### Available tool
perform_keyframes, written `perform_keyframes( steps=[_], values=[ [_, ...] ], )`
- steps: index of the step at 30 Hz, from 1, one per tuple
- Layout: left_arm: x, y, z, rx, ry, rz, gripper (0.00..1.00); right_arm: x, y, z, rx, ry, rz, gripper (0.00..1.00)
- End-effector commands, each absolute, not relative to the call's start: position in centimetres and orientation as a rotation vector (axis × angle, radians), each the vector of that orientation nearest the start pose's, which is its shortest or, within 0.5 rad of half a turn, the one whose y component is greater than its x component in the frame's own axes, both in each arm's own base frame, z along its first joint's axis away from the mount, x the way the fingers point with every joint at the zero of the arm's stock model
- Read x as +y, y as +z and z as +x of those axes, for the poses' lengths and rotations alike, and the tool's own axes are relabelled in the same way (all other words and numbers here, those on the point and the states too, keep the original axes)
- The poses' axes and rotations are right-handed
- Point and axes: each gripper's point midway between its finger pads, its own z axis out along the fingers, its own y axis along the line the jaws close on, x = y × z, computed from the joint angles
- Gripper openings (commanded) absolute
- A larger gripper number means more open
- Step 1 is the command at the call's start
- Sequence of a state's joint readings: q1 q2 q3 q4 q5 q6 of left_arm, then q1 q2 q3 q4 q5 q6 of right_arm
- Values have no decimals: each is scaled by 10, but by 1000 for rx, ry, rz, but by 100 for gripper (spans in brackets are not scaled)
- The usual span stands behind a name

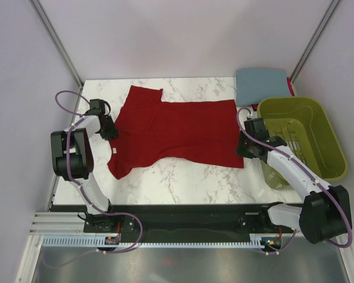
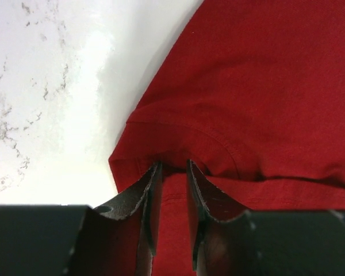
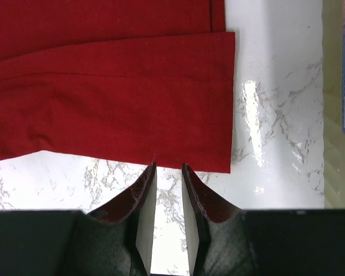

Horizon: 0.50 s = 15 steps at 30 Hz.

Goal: Fold and stack the t-shirts
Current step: Flatten the tshirt out

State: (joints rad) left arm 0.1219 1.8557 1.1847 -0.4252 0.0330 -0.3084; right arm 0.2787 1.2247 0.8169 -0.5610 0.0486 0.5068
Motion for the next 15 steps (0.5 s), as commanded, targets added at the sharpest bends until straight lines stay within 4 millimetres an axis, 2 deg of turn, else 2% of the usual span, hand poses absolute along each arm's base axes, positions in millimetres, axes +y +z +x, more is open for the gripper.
perform_keyframes(
  steps=[1, 8, 11, 12, 13, 15],
  values=[
    [31, 36, 401, 2596, -77, -474, 31, 97, 114, 286, 2466, 300, 320, 31],
    [26, 26, 394, 2644, -52, -454, 28, 96, 110, 284, 2475, 301, 317, 32],
    [24, 25, 391, 2660, -52, -448, 16, 96, 110, 282, 2476, 299, 318, 32],
    [28, 26, 391, 2659, -21, -455, 7, 96, 110, 282, 2473, 301, 320, 32],
    [30, 29, 393, 2654, -3, -454, 2, 96, 110, 282, 2472, 300, 324, 32],
    [32, 39, 393, 2640, 16, -455, 2, 96, 111, 282, 2472, 306, 327, 32]
  ],
)
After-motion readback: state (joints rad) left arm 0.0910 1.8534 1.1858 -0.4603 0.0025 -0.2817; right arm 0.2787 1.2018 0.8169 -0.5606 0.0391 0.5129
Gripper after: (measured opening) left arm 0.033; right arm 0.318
